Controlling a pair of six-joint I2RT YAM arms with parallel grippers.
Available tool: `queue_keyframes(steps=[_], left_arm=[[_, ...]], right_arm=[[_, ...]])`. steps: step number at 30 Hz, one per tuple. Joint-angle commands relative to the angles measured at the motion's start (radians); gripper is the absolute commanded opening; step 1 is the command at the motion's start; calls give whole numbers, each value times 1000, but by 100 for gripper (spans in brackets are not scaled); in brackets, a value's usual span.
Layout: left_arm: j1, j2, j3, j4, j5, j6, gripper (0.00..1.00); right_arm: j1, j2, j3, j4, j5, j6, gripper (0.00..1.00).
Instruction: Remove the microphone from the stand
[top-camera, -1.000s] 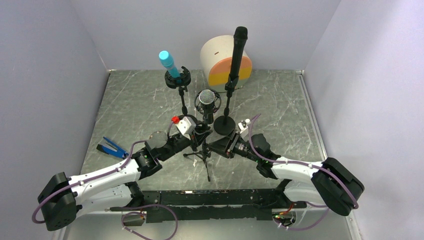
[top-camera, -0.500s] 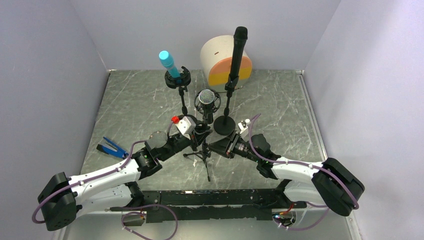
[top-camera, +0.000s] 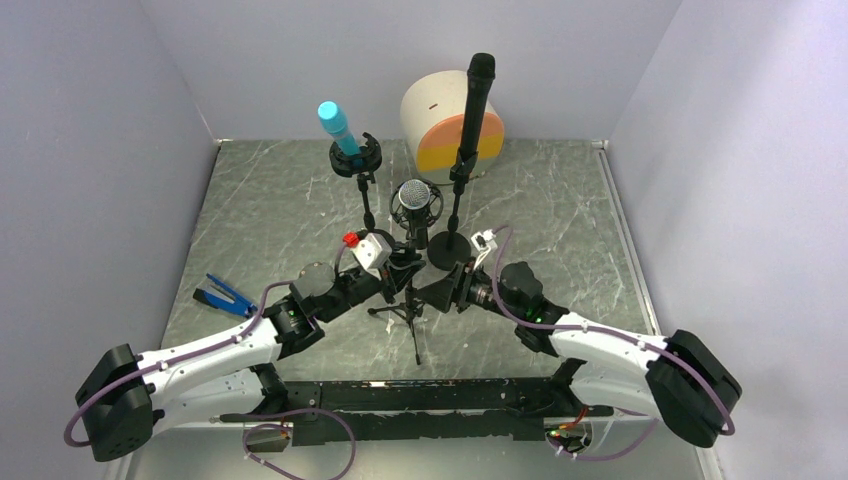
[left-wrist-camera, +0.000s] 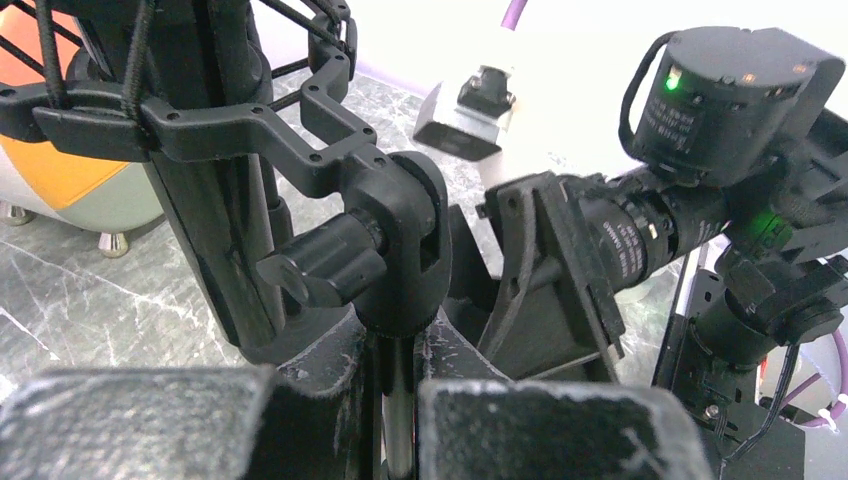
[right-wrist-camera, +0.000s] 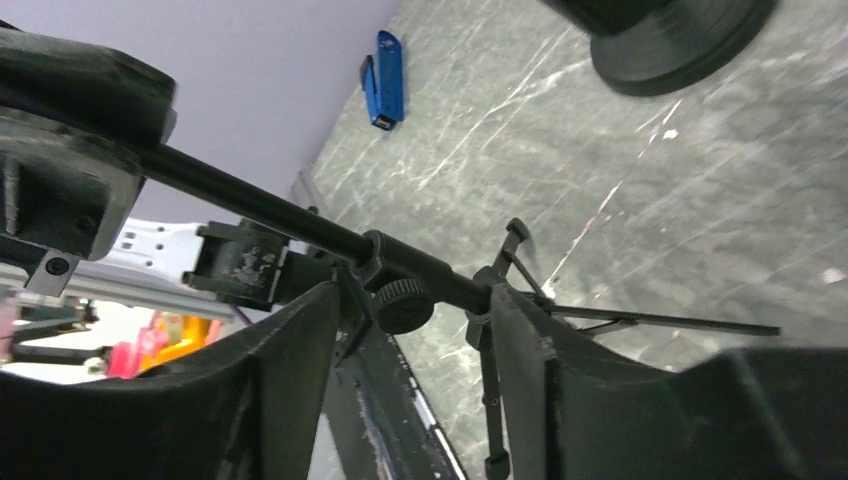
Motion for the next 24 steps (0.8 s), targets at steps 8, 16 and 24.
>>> queue_keyframes(steps=[8, 16, 24], left_arm=[[1, -9, 8, 6, 37, 24, 3], [1, -15, -16, 20, 36, 21, 3], [1, -27, -14, -14, 44, 27, 3]], right_arm=[[-6, -315, 83, -424, 189, -27, 85], [-11, -379, 299, -701, 227, -17, 91], [-10, -336, 410, -631, 151, 97, 89]])
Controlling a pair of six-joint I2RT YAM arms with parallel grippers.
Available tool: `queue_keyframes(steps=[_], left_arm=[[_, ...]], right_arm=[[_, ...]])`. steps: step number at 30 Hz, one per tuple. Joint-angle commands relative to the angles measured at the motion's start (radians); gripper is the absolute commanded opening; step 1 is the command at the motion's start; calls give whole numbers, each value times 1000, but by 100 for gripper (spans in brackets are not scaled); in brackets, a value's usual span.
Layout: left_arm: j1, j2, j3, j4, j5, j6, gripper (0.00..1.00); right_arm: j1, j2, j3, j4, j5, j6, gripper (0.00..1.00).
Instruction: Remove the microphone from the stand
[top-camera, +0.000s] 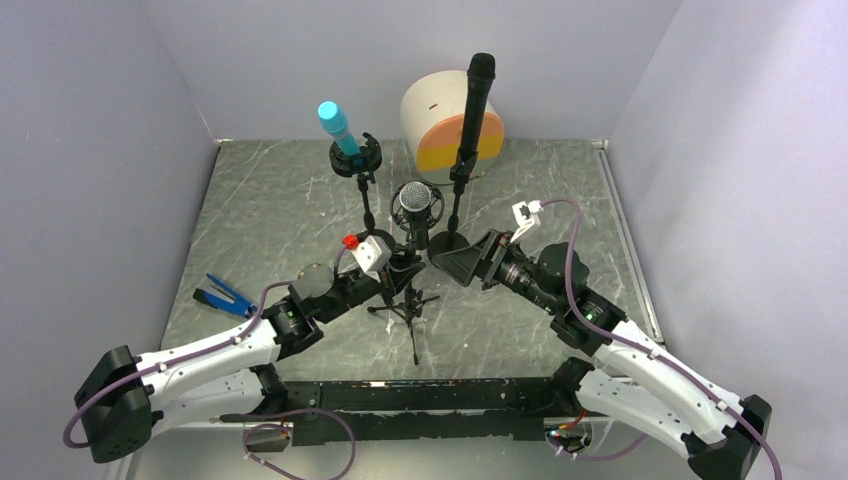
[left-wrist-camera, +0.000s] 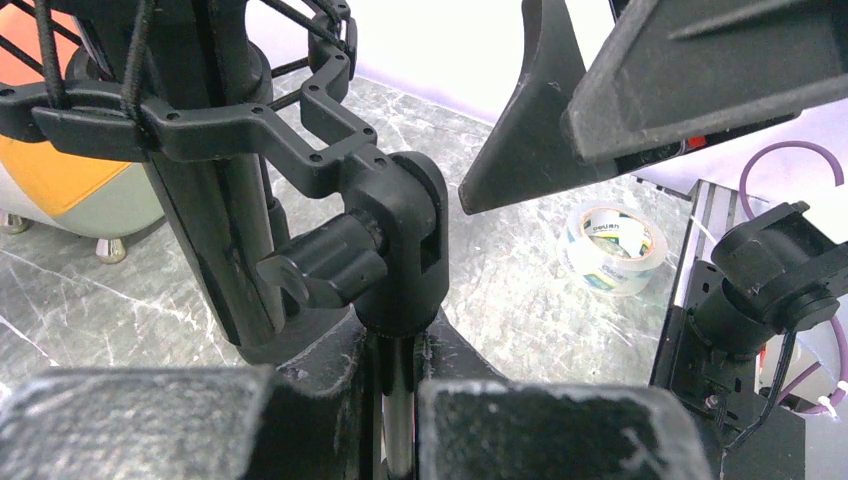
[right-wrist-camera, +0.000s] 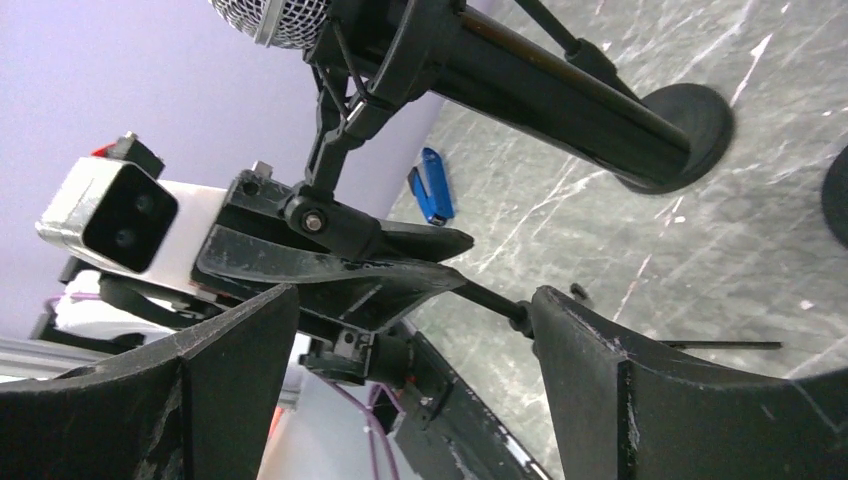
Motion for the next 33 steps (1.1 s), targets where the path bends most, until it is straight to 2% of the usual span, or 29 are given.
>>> queue_keyframes(steps=[1, 9, 16, 21, 25, 30, 33], left_arm=[[1, -19, -2, -20, 20, 15, 3], [1, -28, -3, -15, 10, 9, 3], [1, -26, -5, -33, 15, 11, 4], [1, -12, 8, -40, 35, 18, 4], [1, -1, 9, -35, 48, 24, 4], [1, -10, -4, -24, 46, 23, 4], [1, -21, -6, -38, 35, 24, 9]], right_arm=[[-2, 39, 60, 53, -56, 100, 87], [-2, 174, 138, 157, -93, 183, 70], [-1, 225, 174, 200, -102, 202, 68], [-1, 244, 186, 184, -53, 203, 66], [-1, 288, 203, 196, -64, 235, 60], [-1, 334, 198, 271, -106, 279, 47], [-1, 336, 187, 271, -104, 283, 42]])
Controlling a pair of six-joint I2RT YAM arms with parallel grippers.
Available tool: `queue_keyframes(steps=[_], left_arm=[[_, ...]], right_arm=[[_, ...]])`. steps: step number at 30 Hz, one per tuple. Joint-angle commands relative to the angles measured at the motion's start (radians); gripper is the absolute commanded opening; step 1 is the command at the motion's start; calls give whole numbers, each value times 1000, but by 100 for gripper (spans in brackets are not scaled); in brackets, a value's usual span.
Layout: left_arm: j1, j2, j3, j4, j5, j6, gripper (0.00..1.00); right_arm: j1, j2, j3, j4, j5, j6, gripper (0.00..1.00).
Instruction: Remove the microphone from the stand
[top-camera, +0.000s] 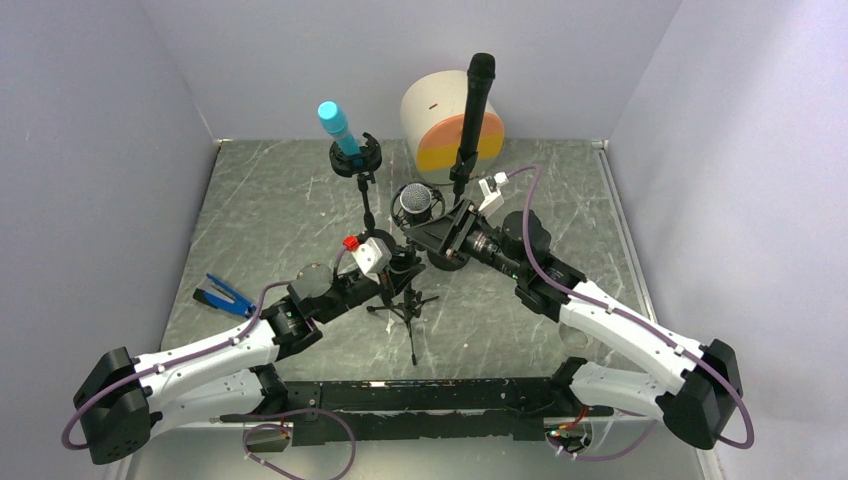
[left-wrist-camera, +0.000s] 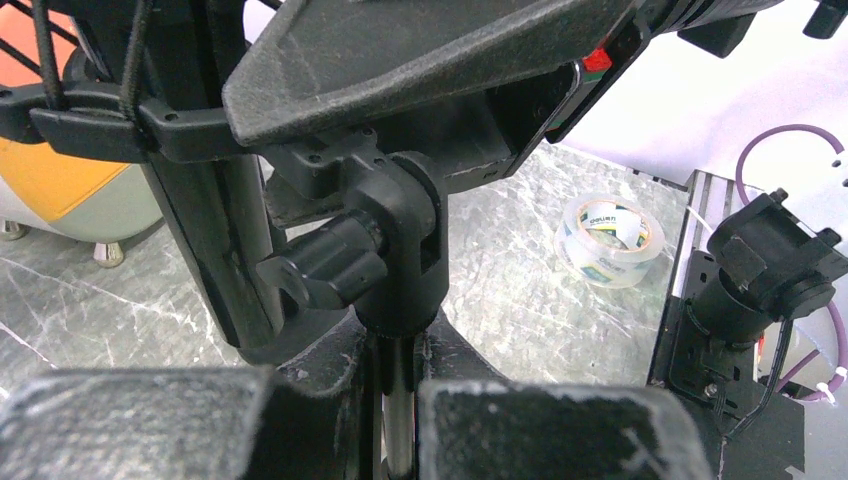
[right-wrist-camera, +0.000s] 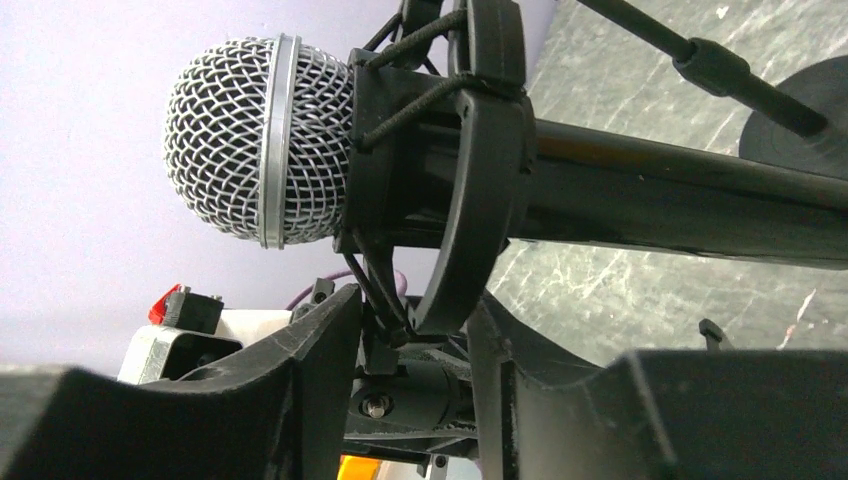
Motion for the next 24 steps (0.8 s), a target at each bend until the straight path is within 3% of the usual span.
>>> queue_keyframes(steps=[1, 4, 9, 24], left_arm=[[0, -14, -6, -27, 7, 9, 11], [0, -26, -12, -26, -7, 6, 20], [0, -34, -12, -34, -17, -15, 26], [0, -38, -9, -34, -5, -13, 29]], right_arm=[[-1, -6, 20, 65, -18, 31, 40], [-1, -21, -5, 68, -5, 40, 36], [-1, -30, -35, 64, 2, 54, 36], [0, -15, -102, 128, -9, 101, 31]])
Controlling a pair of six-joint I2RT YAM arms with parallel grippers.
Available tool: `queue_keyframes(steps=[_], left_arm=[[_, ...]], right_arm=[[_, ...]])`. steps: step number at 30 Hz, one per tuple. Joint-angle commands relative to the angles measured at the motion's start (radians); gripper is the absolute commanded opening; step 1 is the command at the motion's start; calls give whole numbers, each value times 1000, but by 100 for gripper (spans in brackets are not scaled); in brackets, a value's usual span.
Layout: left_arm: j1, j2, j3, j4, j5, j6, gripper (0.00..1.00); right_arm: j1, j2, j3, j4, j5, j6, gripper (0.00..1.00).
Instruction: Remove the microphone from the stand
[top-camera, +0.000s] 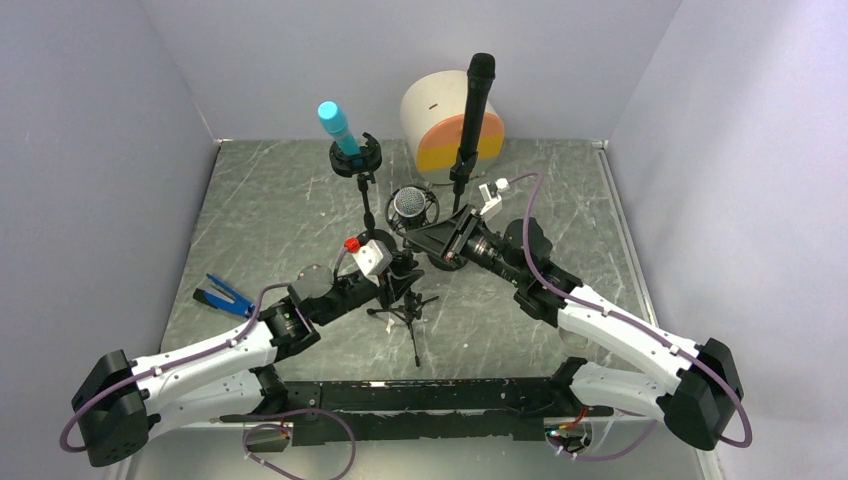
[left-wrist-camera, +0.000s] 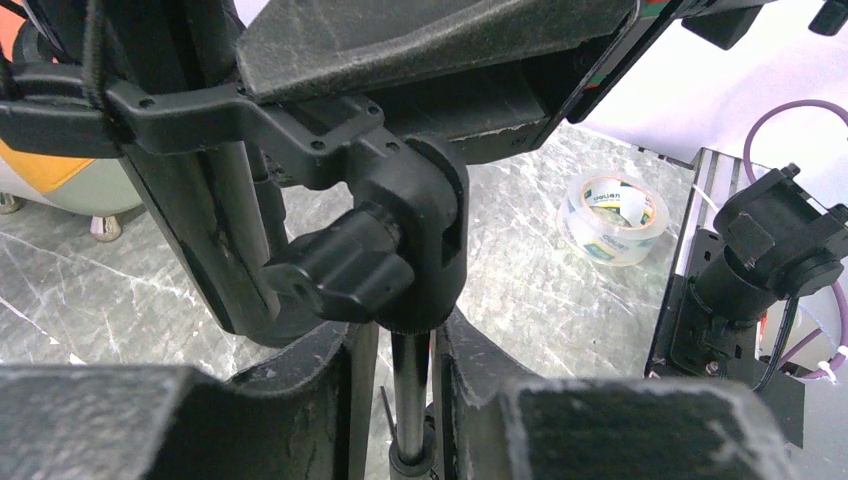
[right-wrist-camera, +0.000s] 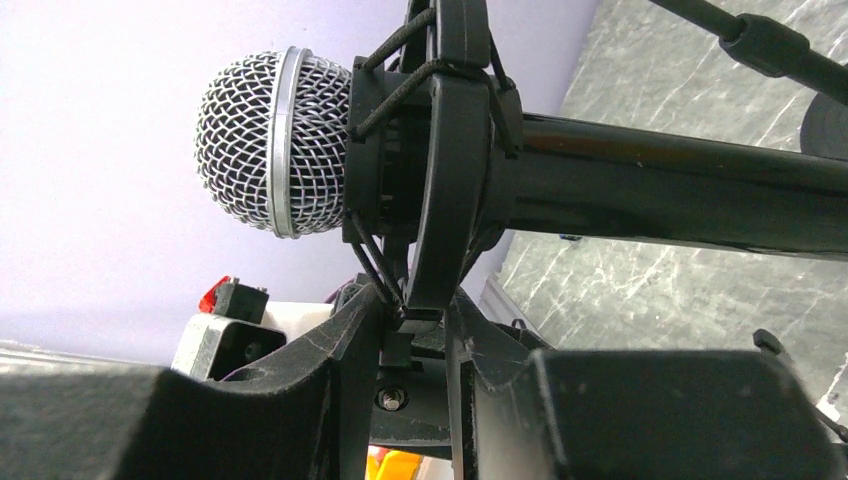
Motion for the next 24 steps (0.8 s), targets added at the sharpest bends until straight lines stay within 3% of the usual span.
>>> queue_keyframes(steps=[1, 6, 10, 15, 24], left_arm=[[-1, -19, -1, 24, 4, -16, 27], [-1, -31, -24, 108, 10, -22, 13], [-1, -29, 0, 49, 10, 2, 3], [-1, -7, 11, -7, 23, 16, 3], [-1, 30, -5, -4, 44, 15, 3]], right_arm=[[-1, -12, -53, 34, 19, 32, 31], [-1, -30, -144, 167, 41, 96, 31], [-2, -9, -115, 137, 6, 71, 31], [-1, 17, -42, 40, -21, 7, 34], [-1, 2, -36, 14, -42, -16, 38]])
